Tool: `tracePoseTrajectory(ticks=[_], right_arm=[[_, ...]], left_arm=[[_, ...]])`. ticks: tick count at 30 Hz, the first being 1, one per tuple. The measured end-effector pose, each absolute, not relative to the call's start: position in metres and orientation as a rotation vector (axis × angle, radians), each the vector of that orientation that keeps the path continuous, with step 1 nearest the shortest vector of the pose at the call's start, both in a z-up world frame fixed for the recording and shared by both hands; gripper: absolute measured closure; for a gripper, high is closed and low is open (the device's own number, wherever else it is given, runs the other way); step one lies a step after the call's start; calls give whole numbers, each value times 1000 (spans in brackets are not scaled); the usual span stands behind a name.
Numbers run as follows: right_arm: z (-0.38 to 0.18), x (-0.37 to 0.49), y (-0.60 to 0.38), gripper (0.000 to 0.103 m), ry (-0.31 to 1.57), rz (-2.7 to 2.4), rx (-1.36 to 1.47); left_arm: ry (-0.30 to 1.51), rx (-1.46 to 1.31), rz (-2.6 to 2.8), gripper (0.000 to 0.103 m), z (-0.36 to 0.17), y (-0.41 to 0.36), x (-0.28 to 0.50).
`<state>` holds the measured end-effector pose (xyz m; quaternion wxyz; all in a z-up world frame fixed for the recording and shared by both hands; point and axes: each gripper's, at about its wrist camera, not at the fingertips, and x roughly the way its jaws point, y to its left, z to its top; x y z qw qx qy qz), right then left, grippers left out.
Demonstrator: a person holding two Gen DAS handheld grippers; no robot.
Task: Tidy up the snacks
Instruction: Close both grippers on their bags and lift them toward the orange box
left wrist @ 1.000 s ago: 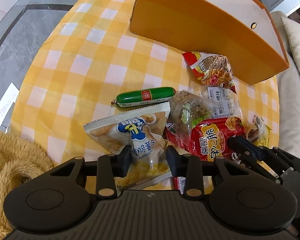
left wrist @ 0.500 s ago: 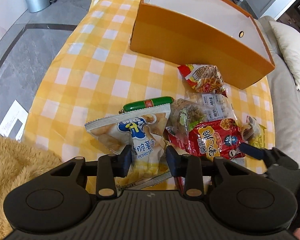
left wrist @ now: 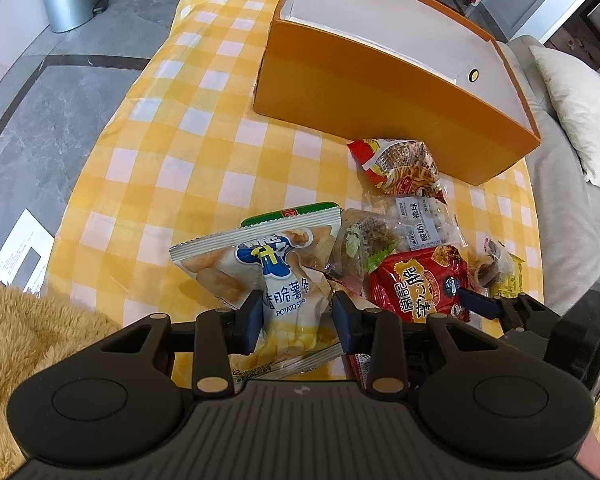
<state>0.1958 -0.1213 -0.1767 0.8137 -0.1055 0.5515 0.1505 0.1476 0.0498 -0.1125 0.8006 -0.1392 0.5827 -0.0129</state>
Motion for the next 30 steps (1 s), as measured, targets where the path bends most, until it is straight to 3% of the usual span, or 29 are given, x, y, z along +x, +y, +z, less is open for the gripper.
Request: tracePoseTrajectory(ticks=[3, 7, 21, 30], right_arm=[[-171, 194, -124, 30, 1168, 318, -215], [-162, 193, -137, 33, 1174, 311, -137], [-91, 184, -157, 34, 1067, 333, 5], [-30, 223, -171, 34, 958, 350, 18]], left_arm=[[1246, -303, -27, 62, -111, 51, 147], [1230, -296, -31, 62, -107, 51, 145], [1087, -129, -145, 62, -69, 43, 147], [971, -2, -207, 62, -26, 35, 185]])
